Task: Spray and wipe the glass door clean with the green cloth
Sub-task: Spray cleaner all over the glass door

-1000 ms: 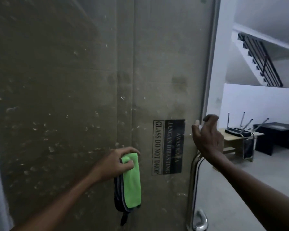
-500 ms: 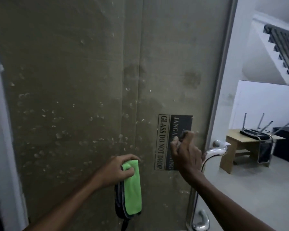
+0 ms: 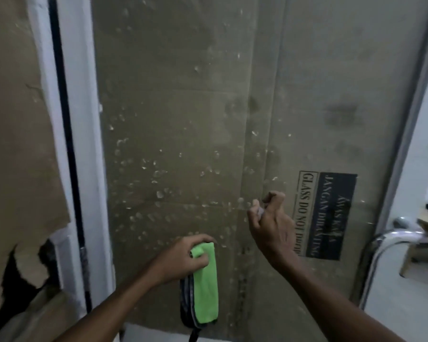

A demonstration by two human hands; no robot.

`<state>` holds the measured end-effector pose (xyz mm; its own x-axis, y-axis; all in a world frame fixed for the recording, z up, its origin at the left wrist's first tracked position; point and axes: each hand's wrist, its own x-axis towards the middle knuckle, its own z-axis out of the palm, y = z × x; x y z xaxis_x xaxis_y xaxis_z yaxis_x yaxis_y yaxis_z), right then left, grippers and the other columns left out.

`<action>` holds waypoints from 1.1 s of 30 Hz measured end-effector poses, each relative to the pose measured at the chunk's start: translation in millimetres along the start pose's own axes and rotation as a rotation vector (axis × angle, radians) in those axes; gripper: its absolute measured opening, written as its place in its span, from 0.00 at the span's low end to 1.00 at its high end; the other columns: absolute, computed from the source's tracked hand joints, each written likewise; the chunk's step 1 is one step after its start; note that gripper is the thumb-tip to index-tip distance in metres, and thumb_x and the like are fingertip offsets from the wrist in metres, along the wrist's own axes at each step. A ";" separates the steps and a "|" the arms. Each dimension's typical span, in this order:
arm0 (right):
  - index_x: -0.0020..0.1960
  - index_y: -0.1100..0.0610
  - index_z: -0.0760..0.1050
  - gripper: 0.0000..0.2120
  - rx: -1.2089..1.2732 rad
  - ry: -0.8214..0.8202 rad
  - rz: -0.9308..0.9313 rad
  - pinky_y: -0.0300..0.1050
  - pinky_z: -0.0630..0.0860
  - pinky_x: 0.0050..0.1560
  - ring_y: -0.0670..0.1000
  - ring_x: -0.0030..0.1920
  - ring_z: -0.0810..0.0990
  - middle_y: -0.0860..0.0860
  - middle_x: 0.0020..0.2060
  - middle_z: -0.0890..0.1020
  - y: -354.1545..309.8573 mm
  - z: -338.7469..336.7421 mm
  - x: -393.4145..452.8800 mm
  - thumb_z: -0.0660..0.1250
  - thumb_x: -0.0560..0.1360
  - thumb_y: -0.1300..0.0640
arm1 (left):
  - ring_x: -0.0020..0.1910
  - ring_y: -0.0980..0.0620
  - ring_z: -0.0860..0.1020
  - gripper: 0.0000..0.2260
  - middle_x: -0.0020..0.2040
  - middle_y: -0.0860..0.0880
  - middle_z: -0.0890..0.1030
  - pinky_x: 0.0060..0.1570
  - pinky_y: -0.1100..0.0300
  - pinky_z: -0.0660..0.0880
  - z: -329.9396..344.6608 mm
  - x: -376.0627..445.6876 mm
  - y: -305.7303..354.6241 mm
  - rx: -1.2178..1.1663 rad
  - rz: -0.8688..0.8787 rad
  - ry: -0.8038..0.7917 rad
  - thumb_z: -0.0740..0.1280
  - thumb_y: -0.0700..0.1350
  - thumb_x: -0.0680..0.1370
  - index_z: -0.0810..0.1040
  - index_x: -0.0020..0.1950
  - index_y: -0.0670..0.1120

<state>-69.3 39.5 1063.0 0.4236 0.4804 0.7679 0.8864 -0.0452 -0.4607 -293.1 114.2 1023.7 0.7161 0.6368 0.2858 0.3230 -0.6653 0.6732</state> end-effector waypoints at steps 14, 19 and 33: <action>0.54 0.53 0.58 0.12 0.103 -0.038 -0.128 0.49 0.68 0.28 0.58 0.28 0.74 0.55 0.34 0.74 -133.0 110.9 -6.9 0.56 0.80 0.45 | 0.56 0.54 0.82 0.16 0.59 0.54 0.82 0.57 0.56 0.78 -72.3 -55.1 -64.2 -0.037 -0.072 0.067 0.68 0.48 0.76 0.78 0.64 0.55; 0.56 0.51 0.57 0.15 0.140 -0.034 -0.164 0.49 0.70 0.30 0.59 0.28 0.74 0.55 0.37 0.74 -181.2 132.9 -4.8 0.53 0.79 0.40 | 0.56 0.71 0.77 0.17 0.59 0.61 0.80 0.56 0.71 0.74 -86.6 -67.9 -80.4 -0.079 -0.084 0.082 0.68 0.43 0.78 0.77 0.67 0.51; 0.53 0.49 0.58 0.08 0.020 -0.297 -0.098 0.42 0.68 0.24 0.47 0.26 0.69 0.48 0.34 0.72 -126.4 162.2 -78.7 0.57 0.83 0.49 | 0.25 0.56 0.66 0.17 0.48 0.46 0.84 0.31 0.60 0.66 -80.5 -90.3 -109.8 -0.021 -0.144 0.086 0.66 0.54 0.74 0.75 0.63 0.64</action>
<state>-244.9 149.5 988.7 0.2607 0.7167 0.6468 0.9153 0.0296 -0.4017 -443.0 161.1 978.8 0.6077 0.7564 0.2419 0.4044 -0.5570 0.7254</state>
